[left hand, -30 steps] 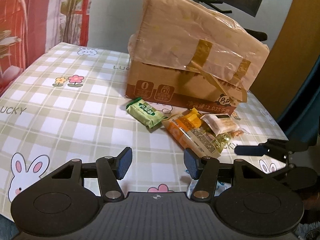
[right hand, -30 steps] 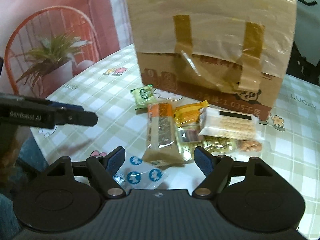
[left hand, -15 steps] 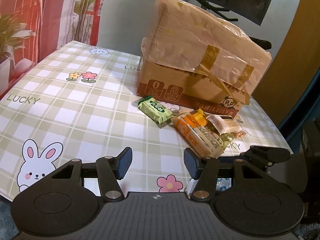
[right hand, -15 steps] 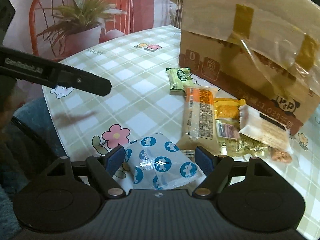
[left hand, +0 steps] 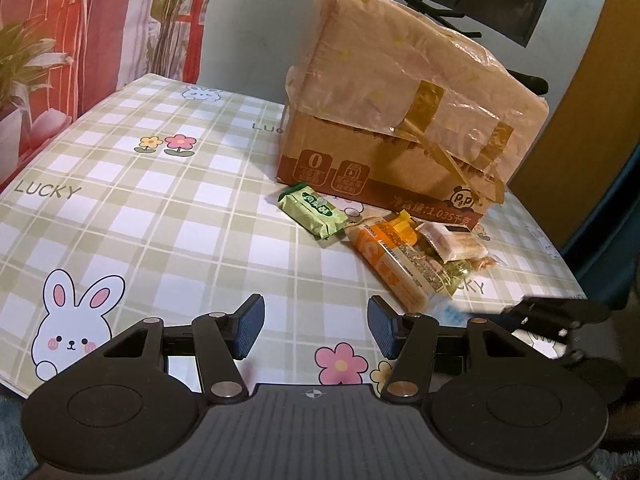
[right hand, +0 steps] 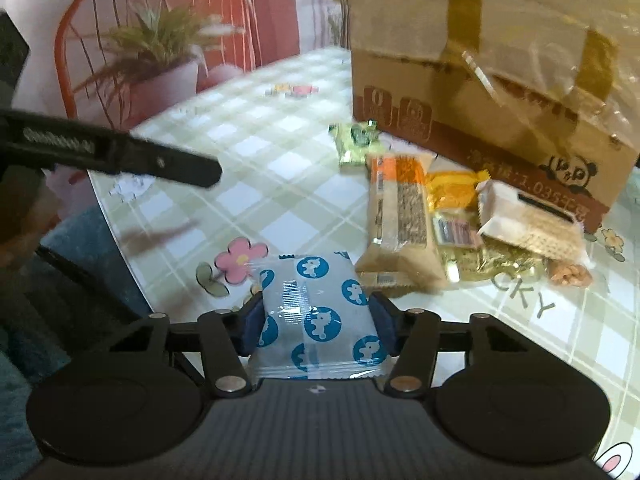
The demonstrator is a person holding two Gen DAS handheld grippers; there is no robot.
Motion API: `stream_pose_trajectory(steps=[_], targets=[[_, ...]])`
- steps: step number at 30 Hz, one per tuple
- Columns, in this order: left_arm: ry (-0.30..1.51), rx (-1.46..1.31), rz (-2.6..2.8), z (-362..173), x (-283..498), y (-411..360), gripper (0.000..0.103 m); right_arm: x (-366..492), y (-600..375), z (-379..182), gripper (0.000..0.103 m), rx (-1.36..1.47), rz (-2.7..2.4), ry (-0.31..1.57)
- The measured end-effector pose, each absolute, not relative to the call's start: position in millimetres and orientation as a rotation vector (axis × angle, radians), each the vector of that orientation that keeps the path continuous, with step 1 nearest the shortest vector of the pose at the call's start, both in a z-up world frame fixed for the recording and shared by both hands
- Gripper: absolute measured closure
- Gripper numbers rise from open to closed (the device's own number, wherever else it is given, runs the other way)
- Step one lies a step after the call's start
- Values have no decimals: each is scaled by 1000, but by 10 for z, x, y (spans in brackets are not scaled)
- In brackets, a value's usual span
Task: Organize snacks
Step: 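Close the right gripper on the blue-and-white printed pastry, then grasp the orange-wrapped bar with left while right holds the blue-and-white pastry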
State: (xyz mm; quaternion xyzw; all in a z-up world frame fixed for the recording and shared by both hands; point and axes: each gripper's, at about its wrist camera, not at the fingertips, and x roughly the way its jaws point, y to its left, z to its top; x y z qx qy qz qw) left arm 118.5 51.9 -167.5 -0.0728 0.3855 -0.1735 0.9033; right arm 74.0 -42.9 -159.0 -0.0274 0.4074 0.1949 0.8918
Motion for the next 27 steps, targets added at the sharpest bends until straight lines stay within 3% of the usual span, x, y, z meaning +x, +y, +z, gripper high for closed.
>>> stream_pose_trajectory(steps=[14, 27], targets=[[740, -117, -333, -1430, 1467, 319, 44, 712, -994, -1333, 50, 50, 191, 593], [816, -139, -381, -1594, 1809, -410, 43, 732, -1420, -1709, 50, 29, 57, 549]])
